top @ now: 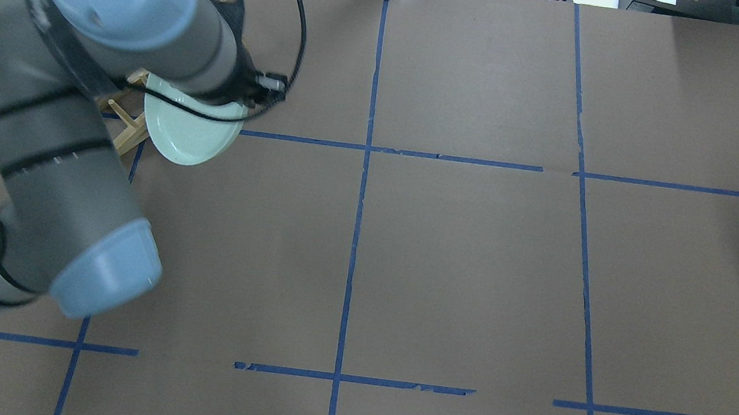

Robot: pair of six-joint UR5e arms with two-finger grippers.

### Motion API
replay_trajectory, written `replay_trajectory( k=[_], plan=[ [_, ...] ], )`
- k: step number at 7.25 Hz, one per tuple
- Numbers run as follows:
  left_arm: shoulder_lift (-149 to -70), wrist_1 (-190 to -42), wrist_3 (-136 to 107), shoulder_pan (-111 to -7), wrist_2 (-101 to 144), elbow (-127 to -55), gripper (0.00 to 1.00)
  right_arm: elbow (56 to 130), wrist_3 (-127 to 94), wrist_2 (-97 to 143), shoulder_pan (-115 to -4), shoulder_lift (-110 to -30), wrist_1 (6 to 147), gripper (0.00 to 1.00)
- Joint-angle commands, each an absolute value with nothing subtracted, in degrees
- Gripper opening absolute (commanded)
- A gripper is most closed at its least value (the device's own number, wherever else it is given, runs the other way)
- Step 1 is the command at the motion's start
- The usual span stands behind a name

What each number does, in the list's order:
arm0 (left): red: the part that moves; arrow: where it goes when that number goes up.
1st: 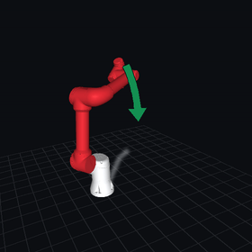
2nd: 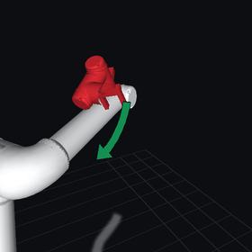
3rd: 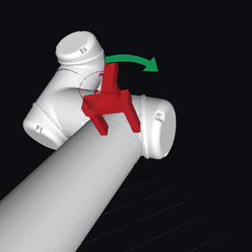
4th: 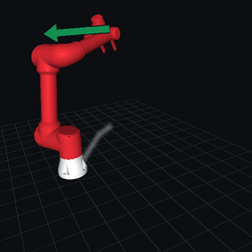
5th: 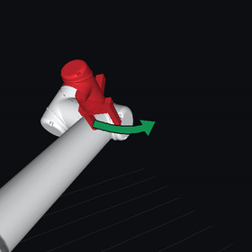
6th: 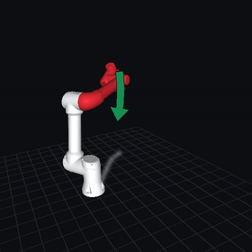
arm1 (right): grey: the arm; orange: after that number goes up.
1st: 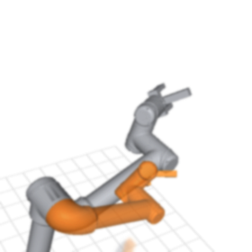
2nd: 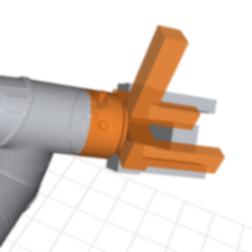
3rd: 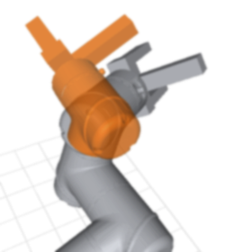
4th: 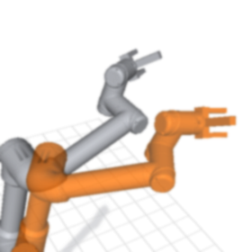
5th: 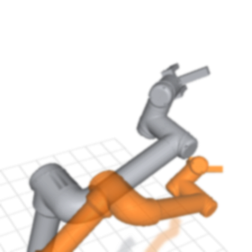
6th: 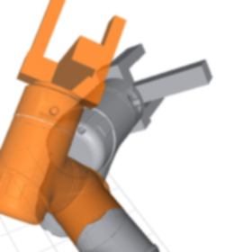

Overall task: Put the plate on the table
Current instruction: 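Swing the plate toward the robot and lay it flat with the left gripper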

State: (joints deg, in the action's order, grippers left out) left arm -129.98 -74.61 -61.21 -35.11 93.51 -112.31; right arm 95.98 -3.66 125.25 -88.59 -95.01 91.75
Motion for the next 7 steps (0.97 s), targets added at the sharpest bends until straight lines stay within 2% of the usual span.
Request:
replay_trajectory(
  k=[1,5,6,7],
  plan=[
    [-130.1,-72.0,-56.7,-24.1,79.0,-105.2,0.0,96.0,-3.7,125.3,-88.6,-95.0,91.8,1.0],
    [-129.6,-74.0,-47.8,-21.7,76.9,-102.0,0.0,96.0,-3.6,125.2,-88.6,-95.0,91.8,1.0],
    [-129.5,-74.3,-48.4,-19.4,75.9,-101.1,0.99,96.0,-3.6,125.3,-88.6,-95.0,91.8,1.0],
    [-129.5,-76.4,-48.9,-19.0,72.4,-101.2,1.0,96.0,-3.7,125.2,-88.6,-95.0,91.8,1.0]
  ],
)
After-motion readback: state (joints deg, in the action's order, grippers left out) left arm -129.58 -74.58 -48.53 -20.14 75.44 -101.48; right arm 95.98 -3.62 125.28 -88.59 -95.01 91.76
